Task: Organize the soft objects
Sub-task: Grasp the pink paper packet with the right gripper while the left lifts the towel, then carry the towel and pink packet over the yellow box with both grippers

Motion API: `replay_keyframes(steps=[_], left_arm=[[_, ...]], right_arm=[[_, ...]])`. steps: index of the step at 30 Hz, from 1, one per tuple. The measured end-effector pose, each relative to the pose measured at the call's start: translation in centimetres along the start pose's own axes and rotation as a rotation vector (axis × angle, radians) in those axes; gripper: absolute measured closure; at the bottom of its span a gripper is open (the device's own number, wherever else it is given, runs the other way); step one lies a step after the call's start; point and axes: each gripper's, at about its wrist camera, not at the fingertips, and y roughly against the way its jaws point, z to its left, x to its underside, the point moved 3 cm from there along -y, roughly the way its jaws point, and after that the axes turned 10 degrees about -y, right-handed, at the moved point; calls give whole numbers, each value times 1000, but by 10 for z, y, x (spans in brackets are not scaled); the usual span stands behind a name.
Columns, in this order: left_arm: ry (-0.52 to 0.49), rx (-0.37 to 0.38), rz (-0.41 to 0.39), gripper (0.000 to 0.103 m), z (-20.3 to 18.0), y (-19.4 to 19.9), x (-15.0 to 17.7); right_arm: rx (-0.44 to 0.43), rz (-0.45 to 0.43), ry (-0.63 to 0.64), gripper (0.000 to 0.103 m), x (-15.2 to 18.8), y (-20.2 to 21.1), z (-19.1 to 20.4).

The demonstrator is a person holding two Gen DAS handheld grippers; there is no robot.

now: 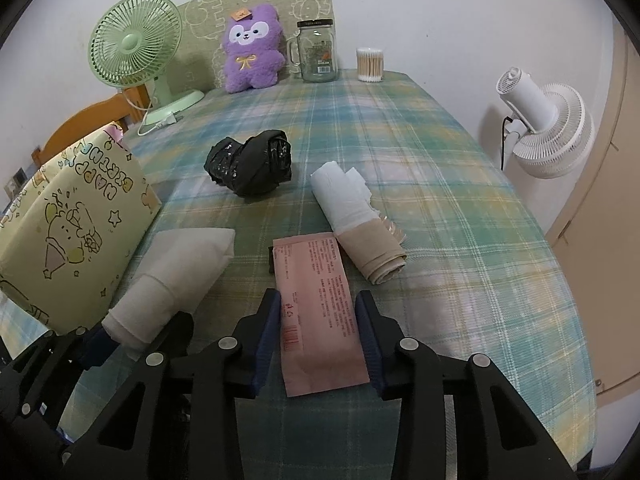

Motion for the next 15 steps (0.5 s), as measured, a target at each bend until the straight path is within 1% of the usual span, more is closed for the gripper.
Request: replay_keyframes(steps=[4,11,15], left_arm=[[16,20,-2,73,3,5,-4],[20,26,-35,73,6,21,-17],[16,22,-67,73,8,32,-28]], right_arm=[[-3,-20,9,61,-4,8,2],[-15,-56,2,61,-15,25,5],[-22,-85,-7,61,-26,38,7]])
